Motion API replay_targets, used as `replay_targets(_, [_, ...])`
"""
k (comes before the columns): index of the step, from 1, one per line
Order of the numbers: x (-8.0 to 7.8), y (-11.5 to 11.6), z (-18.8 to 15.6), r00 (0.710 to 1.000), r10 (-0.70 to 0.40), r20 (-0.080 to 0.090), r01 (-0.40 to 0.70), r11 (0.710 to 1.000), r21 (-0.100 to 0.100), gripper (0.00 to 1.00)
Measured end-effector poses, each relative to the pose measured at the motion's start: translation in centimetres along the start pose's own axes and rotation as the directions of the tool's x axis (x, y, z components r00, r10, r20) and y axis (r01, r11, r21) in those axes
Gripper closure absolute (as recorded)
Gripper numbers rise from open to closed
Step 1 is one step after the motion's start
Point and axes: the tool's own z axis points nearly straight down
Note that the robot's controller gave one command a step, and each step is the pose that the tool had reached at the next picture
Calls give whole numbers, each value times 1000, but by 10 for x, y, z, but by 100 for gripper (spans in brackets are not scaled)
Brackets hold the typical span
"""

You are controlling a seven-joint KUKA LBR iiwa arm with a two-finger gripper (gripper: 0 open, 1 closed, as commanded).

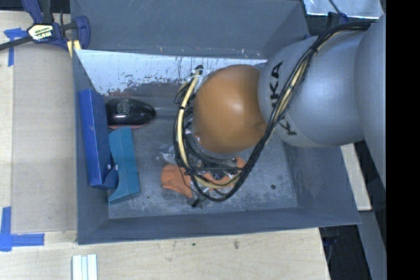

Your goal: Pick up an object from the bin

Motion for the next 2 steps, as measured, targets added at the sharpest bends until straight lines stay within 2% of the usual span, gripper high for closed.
replay_targets(1, [49, -72, 45, 953, 302, 0, -302, 953, 2, 100])
replay_targets(2, [49, -72, 45, 954, 301, 0, -301, 954, 2, 100])
